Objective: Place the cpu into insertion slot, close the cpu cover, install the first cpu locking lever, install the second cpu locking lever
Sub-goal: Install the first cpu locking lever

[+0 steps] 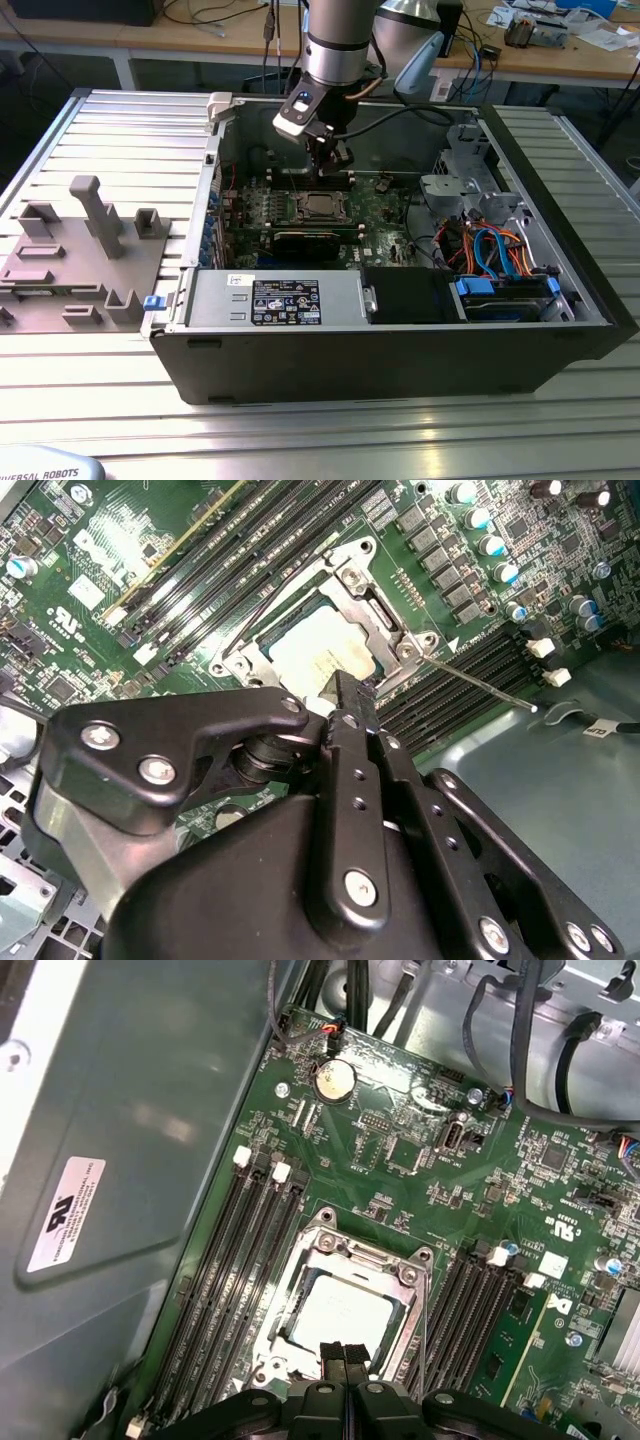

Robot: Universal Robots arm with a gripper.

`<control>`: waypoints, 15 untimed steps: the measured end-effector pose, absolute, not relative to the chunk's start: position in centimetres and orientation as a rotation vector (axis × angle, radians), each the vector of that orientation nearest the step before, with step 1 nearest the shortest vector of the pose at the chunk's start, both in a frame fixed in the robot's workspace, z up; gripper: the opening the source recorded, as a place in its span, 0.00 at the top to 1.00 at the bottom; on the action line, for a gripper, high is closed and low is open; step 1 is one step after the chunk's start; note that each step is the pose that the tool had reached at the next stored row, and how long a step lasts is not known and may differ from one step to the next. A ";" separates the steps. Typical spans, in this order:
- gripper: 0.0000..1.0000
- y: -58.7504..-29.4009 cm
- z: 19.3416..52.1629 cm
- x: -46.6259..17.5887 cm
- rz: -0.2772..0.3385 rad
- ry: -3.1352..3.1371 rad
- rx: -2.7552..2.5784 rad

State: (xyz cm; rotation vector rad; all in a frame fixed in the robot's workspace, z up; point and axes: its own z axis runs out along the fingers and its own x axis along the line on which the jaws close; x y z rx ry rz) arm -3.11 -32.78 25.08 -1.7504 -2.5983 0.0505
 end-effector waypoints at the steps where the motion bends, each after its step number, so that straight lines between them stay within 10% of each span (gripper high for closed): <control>1: 0.89 -32.8 25.1 -3.1 0.051 -2.599 -1.749; 15: 0.89 -32.8 25.1 -3.1 0.051 -2.619 -1.721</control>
